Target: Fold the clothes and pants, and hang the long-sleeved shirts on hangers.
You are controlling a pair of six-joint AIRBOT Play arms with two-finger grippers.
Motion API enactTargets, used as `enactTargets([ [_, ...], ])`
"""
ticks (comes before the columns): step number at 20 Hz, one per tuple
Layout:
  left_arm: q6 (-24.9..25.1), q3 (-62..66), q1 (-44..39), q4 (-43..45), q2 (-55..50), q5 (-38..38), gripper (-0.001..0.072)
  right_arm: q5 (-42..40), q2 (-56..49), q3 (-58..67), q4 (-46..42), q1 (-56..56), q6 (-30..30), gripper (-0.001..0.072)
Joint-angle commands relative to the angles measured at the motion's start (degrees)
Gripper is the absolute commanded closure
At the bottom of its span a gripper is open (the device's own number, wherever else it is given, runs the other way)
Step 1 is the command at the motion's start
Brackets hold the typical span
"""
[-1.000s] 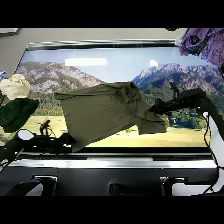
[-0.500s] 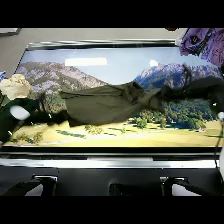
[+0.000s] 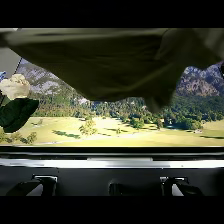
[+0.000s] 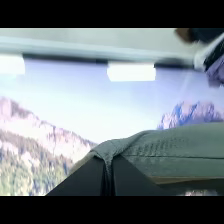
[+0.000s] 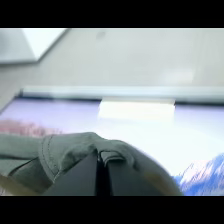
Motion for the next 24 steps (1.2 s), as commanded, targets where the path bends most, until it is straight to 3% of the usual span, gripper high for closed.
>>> enactTargets([
  [1,-5.5,6.0,0.1,5.8,6.9,-3.6,0.0695,1.2,10.4,2.6,-9.7,0.0,8.1,0.0685],
  [4,-11.6,5.9,0.1,12.7,9.2,-7.8,0.0695,0.9,12.0,2.6,-11.9,0.0,12.1,0.0685],
  [6,-12.0,4.5,0.1,13.6,7.9,-8.4,0.0695,-1.3,9.0,2.6,-11.5,0.0,15.6,0.0685],
  [9,-11.9,-0.3,0.0,13.5,2.2,-8.4,0.0695,-7.3,-1.5,2.5,-8.8,0.0,20.6,0.0685],
  [13,-8.9,-7.7,0.0,14.1,-12.7,-8.3,0.0694,-10.9,-22.4,2.3,-6.9,4.2,19.2,0.0684],
  [16,-9.0,-8.9,0.0,17.2,-27.3,-7.3,0.0695,-4.9,-38.9,2.3,-10.1,11.7,17.1,0.0683],
  [20,-10.7,-8.9,-0.3,17.1,-42.8,1.0,0.0694,9.6,-56.5,2.4,-11.7,18.0,19.5,0.0683],
  [24,-14.3,-8.9,-1.1,15.5,-49.6,5.2,0.0691,12.3,-65.1,2.4,-9.7,19.0,22.5,0.0656],
])
